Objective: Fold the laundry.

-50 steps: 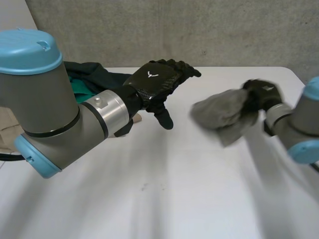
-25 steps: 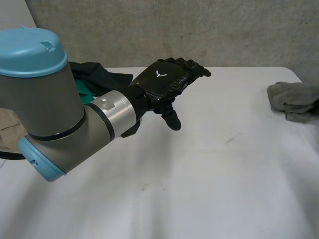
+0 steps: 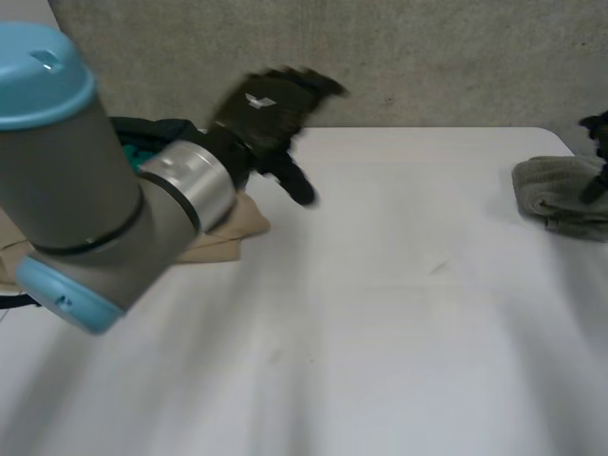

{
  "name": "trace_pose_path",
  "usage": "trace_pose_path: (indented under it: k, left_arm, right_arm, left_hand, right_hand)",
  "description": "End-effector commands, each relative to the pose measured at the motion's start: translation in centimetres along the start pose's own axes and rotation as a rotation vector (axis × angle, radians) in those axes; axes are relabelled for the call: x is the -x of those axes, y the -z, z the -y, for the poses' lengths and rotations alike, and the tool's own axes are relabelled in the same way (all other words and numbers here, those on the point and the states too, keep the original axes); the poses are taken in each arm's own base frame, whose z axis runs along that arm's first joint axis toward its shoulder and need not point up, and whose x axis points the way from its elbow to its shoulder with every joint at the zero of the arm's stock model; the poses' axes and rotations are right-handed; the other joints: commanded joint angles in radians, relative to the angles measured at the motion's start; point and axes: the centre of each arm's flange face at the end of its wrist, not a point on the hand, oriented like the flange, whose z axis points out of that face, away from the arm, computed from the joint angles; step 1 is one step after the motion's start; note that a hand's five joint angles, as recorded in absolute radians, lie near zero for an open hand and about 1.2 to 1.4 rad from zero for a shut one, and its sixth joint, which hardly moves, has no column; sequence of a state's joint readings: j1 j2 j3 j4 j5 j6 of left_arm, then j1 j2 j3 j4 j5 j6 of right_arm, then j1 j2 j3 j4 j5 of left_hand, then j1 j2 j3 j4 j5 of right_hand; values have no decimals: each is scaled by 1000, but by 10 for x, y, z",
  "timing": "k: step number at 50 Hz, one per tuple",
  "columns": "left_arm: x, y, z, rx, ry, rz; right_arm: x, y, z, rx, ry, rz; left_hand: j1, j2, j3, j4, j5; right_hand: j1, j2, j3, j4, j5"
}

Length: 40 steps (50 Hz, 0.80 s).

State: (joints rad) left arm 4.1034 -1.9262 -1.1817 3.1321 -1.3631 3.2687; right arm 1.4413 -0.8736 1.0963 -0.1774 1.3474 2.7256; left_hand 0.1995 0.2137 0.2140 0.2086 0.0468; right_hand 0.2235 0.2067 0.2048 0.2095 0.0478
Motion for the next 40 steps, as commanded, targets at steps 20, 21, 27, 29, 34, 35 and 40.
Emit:
trace_pose_path:
  k: [20,21,27,29,34,35,40]
  left_arm:
    - [246,-12,-150,274,-441,625]
    - [244,-13,-147,263,-434,618]
    - [246,-15,-105,116,-363,600]
    - [249,-22,-87,36,-342,569]
    - [272,-35,-85,10,-327,559]
    - [278,-36,-91,24,-321,564]
    - [298,-43,-115,79,-298,568]
  right_arm:
    - [127,145,1,-43,292,464]
    - [128,145,1,-42,292,465]
    - [128,145,1,-44,289,467]
    - [128,145,2,-44,290,465]
    - [128,145,0,-38,287,465]
    - [128,145,0,-38,287,465]
    - [127,145,0,-37,287,465]
  left_hand:
    - [90,76,76,81,68]
    - [90,76,76,81,68]
    - [172,158,158,163,151]
    - [208,194,193,199,186]
    - [193,179,179,184,171]
    - [190,176,176,181,168]
    - [193,179,179,184,171]
  right_hand:
    - [-49,-32,-30,-35,-48]
    - [-49,-32,-30,-35,-48]
    - [-49,-32,-30,-35,-48]
    - [-49,-32,-30,-35,-48]
    - [-49,-32,-30,-35,-48]
    - [-49,-32,-30,-35,-48]
    - [-49,-32,-30,-35,-48]
